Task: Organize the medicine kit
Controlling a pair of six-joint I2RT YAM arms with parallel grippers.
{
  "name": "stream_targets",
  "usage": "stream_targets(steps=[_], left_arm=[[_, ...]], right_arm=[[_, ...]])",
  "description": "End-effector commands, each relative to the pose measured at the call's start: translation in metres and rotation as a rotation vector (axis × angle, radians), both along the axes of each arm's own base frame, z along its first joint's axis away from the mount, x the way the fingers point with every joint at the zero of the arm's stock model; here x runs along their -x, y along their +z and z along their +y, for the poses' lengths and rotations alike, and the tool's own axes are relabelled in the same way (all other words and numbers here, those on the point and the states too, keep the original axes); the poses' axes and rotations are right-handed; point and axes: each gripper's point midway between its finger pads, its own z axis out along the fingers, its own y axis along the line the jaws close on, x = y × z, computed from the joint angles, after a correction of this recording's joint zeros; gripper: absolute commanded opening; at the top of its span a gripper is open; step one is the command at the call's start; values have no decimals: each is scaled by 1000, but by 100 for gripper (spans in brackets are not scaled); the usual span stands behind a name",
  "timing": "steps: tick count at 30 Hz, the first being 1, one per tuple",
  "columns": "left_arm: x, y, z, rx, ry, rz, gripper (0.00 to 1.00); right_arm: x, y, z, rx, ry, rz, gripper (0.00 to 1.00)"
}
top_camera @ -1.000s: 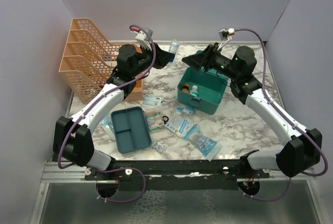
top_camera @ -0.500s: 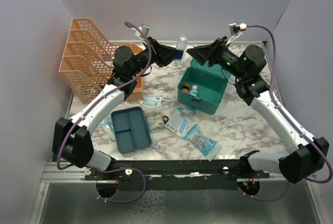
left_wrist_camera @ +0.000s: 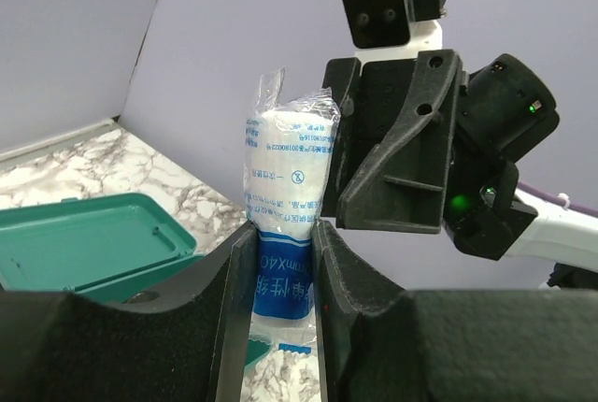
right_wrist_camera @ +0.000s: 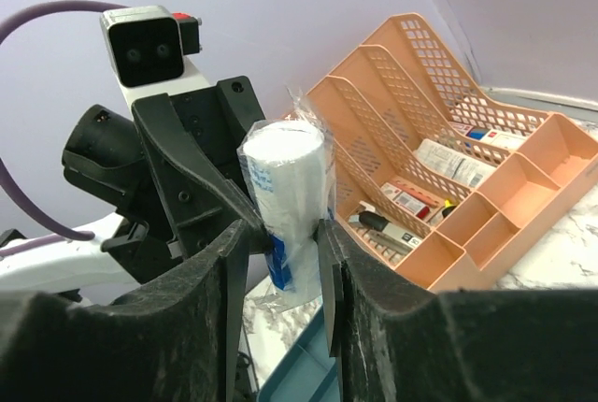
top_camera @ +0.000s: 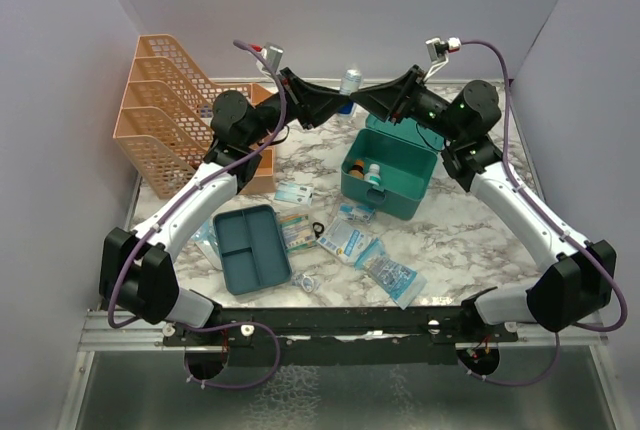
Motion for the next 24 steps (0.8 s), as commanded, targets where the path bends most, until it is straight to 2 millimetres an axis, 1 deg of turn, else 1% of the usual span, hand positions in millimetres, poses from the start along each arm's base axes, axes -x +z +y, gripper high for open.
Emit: stream_targets(steps=[1, 3, 4, 7, 10, 12, 14, 17, 19, 21, 24], left_arm=[[25, 21, 0, 37, -71, -77, 31], [26, 22, 1, 40, -69, -80, 31], [26, 22, 1, 41, -68, -79, 31], [25, 21, 2, 43, -60, -77, 31], [24, 21, 4, 47, -46, -79, 31], [24, 21, 4, 48, -42, -79, 31], [26, 21, 3, 47, -55, -77, 31], [27, 21, 2, 45, -68, -76, 33], [27, 18, 2, 42, -68, -73, 35], [27, 18, 2, 41, -68, -74, 36], [27, 16, 2, 36, -69, -72, 39]], right_arm=[[10, 10, 4, -41, 44, -15, 38], [2, 7, 1, -37, 2, 14, 43], [-3, 5, 0, -30, -23, 32, 44], [-15, -5, -5, 3, -97, 83, 44], [-20, -12, -5, 23, -113, 115, 43], [-20, -11, -4, 17, -104, 122, 42], [-15, -6, 0, -2, -60, 105, 39], [-2, 5, 11, -30, 58, 72, 34], [4, 11, 17, -32, 123, 55, 27], [2, 12, 19, -15, 137, 66, 21], [-6, 10, 18, 14, 96, 65, 12]])
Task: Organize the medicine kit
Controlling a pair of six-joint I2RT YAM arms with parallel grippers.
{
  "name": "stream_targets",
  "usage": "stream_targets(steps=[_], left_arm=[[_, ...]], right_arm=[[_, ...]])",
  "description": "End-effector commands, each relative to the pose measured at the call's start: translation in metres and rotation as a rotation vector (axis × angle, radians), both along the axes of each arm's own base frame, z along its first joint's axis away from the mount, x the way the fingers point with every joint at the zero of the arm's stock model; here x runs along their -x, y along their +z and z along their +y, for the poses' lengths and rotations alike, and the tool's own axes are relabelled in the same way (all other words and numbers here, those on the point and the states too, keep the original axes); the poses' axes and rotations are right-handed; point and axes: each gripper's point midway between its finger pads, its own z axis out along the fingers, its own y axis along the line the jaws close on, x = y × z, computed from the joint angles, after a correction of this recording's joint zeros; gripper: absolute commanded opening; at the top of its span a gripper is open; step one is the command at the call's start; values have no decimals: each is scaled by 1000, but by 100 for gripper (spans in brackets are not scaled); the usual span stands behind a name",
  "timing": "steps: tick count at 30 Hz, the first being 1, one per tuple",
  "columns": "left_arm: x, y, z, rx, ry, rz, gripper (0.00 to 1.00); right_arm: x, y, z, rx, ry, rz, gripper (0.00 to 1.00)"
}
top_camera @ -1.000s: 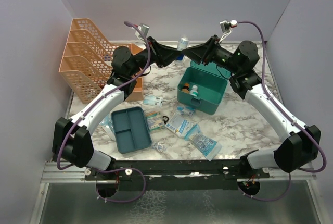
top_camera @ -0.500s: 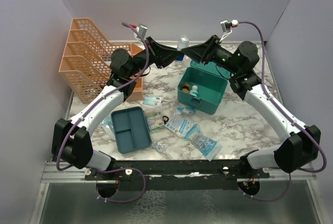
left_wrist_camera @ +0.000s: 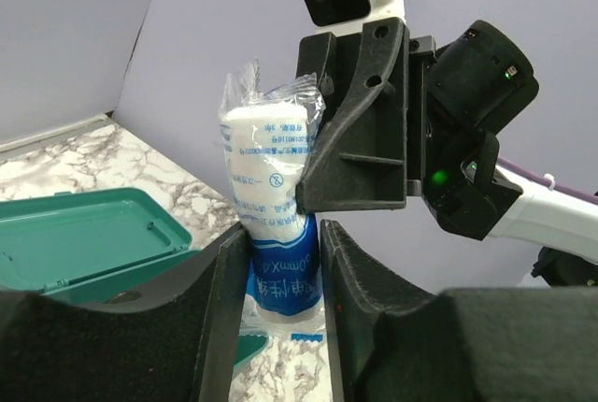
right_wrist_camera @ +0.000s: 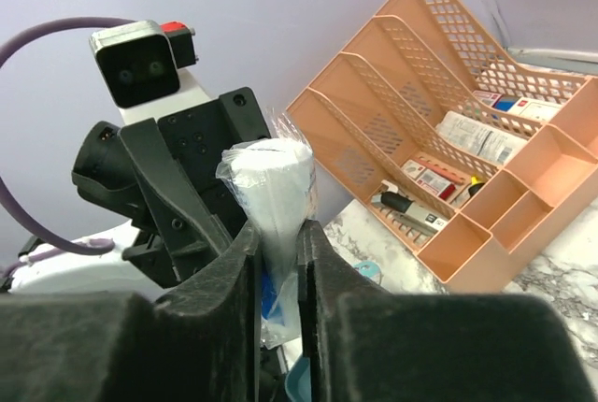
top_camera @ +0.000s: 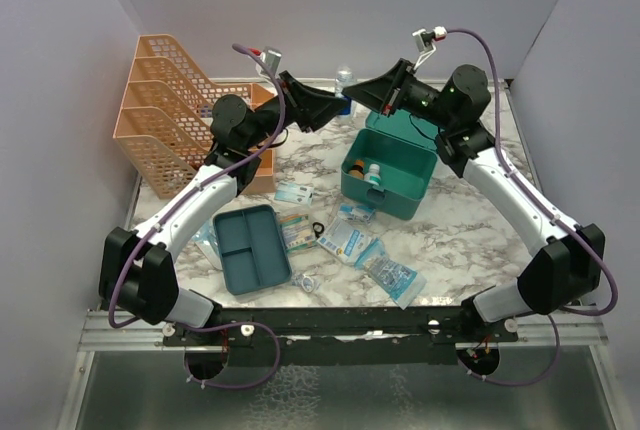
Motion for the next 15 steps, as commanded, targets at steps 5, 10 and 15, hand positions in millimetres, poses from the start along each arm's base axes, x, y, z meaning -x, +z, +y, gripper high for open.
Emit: stream_targets(steps=[5, 10, 15], left_arm=[[16, 6, 5, -3, -12, -57, 63], [-10, -19, 37, -31, 166, 54, 79], [-31, -53, 72, -91, 350, 184, 80]], right_arm=[[-13, 12, -4, 118, -80, -74, 7], [-32, 2, -21, 348, -188, -220, 6], [-51, -34, -46, 625, -272, -360, 5]])
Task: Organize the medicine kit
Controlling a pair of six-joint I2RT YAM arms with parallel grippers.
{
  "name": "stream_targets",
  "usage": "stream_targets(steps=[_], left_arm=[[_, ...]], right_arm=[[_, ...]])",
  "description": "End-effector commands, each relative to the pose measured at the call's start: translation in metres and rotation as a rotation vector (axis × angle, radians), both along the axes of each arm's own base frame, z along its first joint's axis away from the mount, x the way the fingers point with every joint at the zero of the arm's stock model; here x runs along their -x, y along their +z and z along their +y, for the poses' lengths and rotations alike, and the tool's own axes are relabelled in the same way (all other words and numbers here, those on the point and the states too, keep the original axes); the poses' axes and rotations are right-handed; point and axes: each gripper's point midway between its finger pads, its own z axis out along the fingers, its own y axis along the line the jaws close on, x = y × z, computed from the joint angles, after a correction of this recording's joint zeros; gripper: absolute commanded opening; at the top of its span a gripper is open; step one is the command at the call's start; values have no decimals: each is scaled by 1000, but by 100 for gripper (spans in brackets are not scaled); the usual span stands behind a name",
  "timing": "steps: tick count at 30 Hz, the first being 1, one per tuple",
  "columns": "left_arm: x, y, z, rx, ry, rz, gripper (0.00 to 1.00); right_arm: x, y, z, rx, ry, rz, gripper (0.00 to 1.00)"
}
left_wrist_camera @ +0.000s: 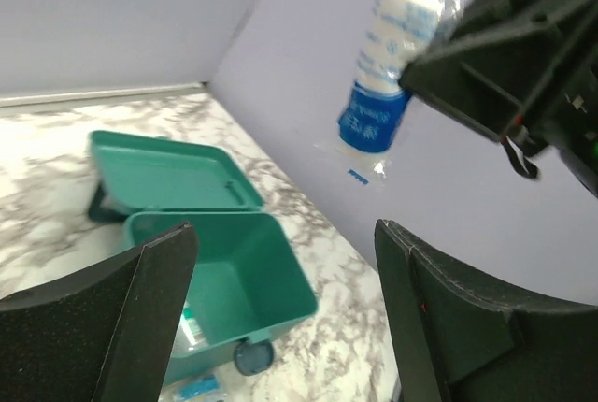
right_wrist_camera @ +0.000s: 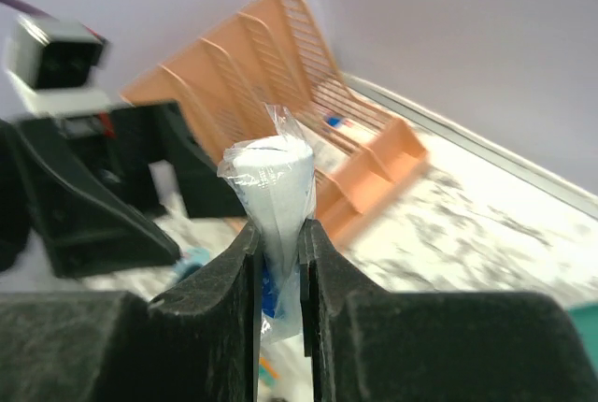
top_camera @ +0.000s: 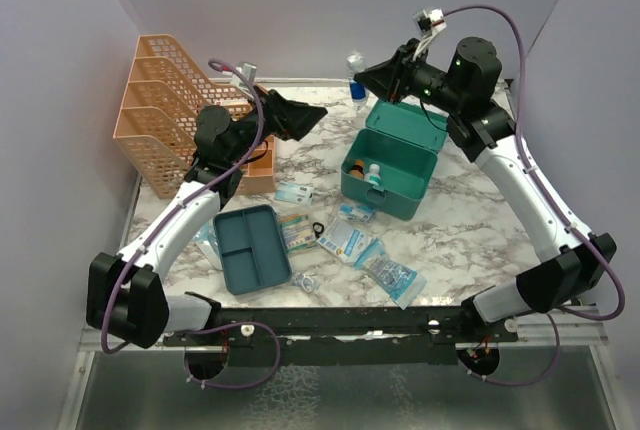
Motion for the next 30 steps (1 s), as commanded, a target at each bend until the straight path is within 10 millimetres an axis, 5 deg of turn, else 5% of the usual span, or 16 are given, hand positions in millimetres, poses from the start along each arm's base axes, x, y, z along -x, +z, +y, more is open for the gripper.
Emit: stream_targets(steps=[1, 6, 15, 25, 30], left_arm=[[-22, -25, 35, -62, 213, 106, 80], [-36, -65, 50, -184, 311, 246, 80], [-56, -79, 50, -217, 320, 283, 80], [-107, -64, 37, -233, 267, 241, 79], [-138, -39, 45, -237, 280, 156, 79]], right_arm=[[-25, -60, -29, 348, -129, -105, 4], [-33, -104, -44, 548, -134, -149, 3], [-48, -196, -67, 835, -116, -104, 3], [-59, -271, -84, 1028, -84, -36, 2], [-74, -293, -92, 1106, -109, -39, 4]])
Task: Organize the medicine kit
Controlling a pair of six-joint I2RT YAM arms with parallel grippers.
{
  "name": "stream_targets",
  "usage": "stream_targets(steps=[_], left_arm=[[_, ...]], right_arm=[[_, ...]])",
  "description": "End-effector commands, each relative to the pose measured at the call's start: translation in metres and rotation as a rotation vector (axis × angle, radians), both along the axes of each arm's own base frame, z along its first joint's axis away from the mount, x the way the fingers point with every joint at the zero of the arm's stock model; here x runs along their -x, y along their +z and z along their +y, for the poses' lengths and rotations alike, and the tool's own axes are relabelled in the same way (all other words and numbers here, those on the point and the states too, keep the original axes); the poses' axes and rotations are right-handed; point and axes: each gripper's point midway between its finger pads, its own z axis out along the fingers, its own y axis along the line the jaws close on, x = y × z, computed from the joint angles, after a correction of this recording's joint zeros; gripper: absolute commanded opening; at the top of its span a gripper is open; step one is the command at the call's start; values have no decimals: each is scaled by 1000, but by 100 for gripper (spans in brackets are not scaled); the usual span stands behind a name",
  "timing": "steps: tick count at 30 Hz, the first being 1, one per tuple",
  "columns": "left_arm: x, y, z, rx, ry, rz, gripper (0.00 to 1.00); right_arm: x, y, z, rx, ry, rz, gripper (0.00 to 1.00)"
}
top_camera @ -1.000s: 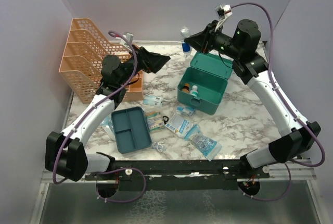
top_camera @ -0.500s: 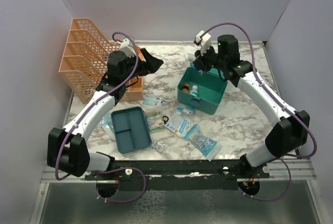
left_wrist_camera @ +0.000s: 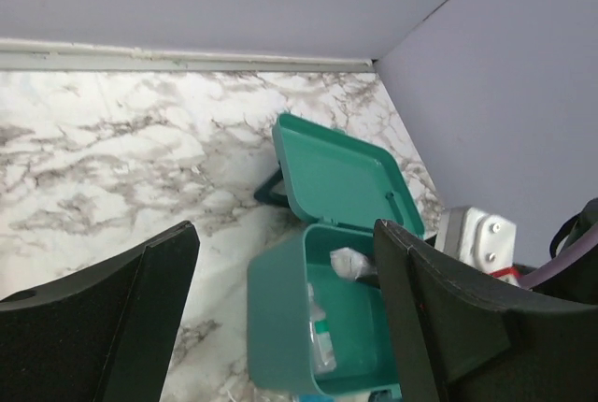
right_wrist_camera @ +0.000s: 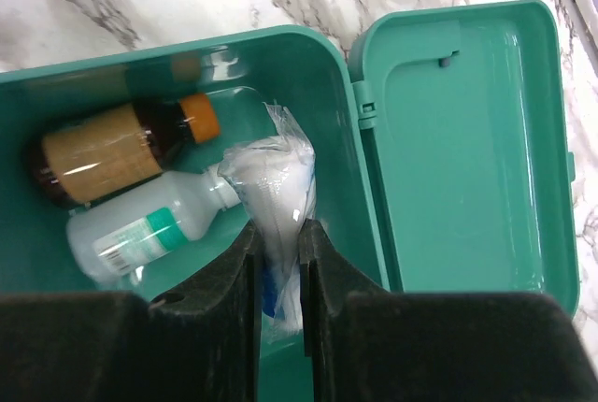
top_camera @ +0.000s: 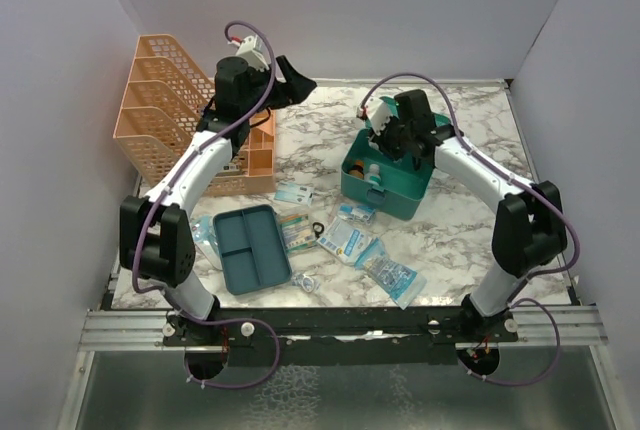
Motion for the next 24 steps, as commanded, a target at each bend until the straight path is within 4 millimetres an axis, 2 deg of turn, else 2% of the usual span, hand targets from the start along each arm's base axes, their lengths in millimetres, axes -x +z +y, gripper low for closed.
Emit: stream_targets(steps=[1, 2, 5, 9, 13, 19, 24], left_arm=[[-21, 36, 4, 4, -33, -118, 79], [-24, 40, 2, 16, -48, -132, 79], [-35, 32, -6, 26, -90, -120, 78], [-44, 31, -8, 19, -100, -124, 77], [-47, 32, -9, 6, -109, -135, 77], [-51, 14, -6, -10, -80, -85, 77], [-63, 1, -12, 10, -97, -39, 77]], right_arm=[[-25, -12, -7, 96, -18, -66, 4], [-29, -15, -8, 103, -27, -72, 5], [-38, -23, -6, 109, -39, -83, 5], [-46, -26, -2, 104, -54, -100, 5], [-51, -28, 0, 128, -66, -127, 7], [-45, -44, 6, 159, -52, -129, 10], [-40, -52, 13, 146, -41, -120, 13]])
